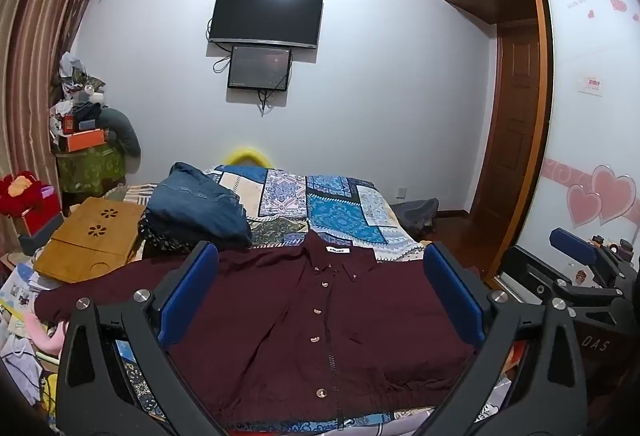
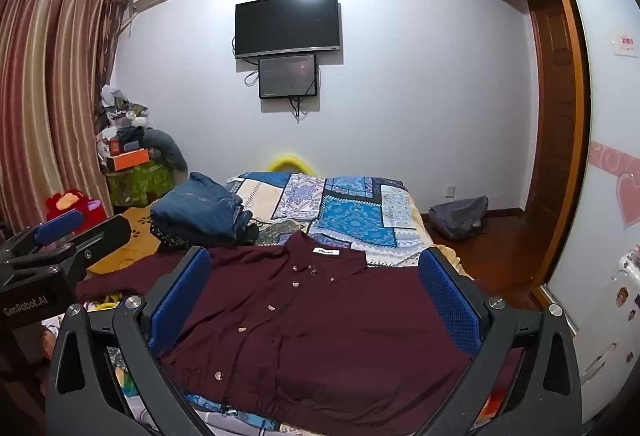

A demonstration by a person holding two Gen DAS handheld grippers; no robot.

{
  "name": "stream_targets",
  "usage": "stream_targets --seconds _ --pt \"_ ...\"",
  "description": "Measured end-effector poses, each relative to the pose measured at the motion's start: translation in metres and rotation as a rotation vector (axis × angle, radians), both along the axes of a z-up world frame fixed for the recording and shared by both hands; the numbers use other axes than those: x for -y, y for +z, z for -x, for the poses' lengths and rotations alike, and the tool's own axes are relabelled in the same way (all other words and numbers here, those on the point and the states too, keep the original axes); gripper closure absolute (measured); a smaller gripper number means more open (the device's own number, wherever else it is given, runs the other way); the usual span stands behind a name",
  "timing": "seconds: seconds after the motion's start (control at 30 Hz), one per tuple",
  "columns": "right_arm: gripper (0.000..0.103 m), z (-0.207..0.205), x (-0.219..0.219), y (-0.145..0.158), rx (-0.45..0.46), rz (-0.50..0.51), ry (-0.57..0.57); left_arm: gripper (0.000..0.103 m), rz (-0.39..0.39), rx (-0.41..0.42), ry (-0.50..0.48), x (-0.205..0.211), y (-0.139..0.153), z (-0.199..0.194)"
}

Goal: Fold large clothes

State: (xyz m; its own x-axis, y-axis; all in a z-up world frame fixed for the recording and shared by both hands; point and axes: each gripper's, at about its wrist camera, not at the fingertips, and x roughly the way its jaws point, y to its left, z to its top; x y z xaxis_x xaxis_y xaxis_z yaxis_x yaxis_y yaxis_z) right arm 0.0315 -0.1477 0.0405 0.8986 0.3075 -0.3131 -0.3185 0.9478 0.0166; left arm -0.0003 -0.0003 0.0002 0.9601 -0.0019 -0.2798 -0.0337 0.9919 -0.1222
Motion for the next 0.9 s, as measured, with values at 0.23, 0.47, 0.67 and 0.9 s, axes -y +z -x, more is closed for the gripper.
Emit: stream_targets --seconds 0.23,0.47,0.67,0.9 --pt "0.000 0.001 0.002 0.002 -0.007 -0.011 0.000 0.000 -0.030 0.012 0.025 -0.002 0.007 0.006" --pt "0.000 0.000 0.002 -0.001 -0.012 -0.024 0.000 0.000 -0.049 0.017 0.023 0.004 0.002 0.004" --pt "0.000 0.001 0.002 -0.001 -0.011 -0.027 -0.002 0.000 -0.054 0.020 0.029 0.006 0.002 0.004" --pt "0.000 -0.001 -0.001 0.004 -0.017 -0.029 0.000 0.000 -0.050 0.021 0.035 0.006 0.002 0.001"
